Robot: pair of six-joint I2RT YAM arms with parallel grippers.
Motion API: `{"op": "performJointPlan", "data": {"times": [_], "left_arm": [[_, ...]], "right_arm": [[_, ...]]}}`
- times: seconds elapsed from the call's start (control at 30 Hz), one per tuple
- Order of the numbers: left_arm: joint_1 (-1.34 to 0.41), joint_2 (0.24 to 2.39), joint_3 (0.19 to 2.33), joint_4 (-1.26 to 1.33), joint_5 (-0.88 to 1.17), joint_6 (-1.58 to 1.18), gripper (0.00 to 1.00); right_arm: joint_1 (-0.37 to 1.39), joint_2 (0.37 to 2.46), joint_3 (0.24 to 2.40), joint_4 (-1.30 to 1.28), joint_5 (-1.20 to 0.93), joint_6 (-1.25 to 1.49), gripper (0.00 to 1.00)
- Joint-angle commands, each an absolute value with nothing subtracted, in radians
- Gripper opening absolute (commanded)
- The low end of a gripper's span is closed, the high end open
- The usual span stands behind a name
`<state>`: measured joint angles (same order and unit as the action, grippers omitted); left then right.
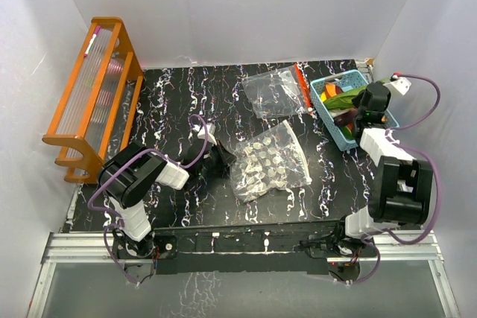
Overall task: Open the zip-top bag and remove the fake food
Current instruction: Place the fake vegetable in the bin.
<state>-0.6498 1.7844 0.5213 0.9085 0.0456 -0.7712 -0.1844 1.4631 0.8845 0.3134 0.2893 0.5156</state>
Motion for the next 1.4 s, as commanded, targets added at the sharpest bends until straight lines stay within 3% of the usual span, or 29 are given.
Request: {"op": "performJointPlan", "data": {"times": [0.0,0.3,0.43,0.57,0.67,0.7,0.83,0.9,1.1,1.3,1.37], "left_arm": [[-0.637,1.767,0.492,0.782,0.02,-0.735,0.0],[-0.635,1.786,0.476,0.815,0.036,-0.745,0.0],[-0.635,1.797,0.476,0.832,0.035,-0.749,0.0],[-0.635,1.825,0.473,0.861,0.051,-0.76,0.0],[-0.635,1.836,0.472,0.873,0.06,-0.764,0.0],[-0.635,1.835,0.472,0.872,0.06,-0.764,0.0],[-0.635,1.828,0.472,0.869,0.054,-0.76,0.0],[-0.635,1.826,0.472,0.869,0.053,-0.759,0.0],[-0.635,1.791,0.468,0.852,0.032,-0.758,0.0],[-0.635,1.638,0.481,0.754,-0.025,-0.709,0.0],[-0.635,1.573,0.512,0.669,-0.039,-0.705,0.1]], "right_arm": [[-0.191,1.502,0.875,0.414,0.262,0.596,0.1],[-0.224,1.568,0.801,0.358,0.108,0.62,0.67],[-0.225,1.551,0.762,0.348,0.034,0.613,0.67],[-0.225,1.543,0.728,0.356,-0.01,0.608,0.45],[-0.226,1.541,0.729,0.357,-0.07,0.607,0.39],[-0.226,1.535,0.729,0.356,-0.095,0.604,0.4],[-0.225,1.498,0.723,0.342,-0.187,0.598,0.67],[-0.225,1.457,0.712,0.33,-0.204,0.595,0.75],[-0.225,1.277,0.701,0.186,-0.18,0.589,0.81],[-0.221,1.079,0.581,0.149,-0.29,0.616,0.84],[-0.217,1.037,0.54,0.147,-0.311,0.618,0.84]]}}
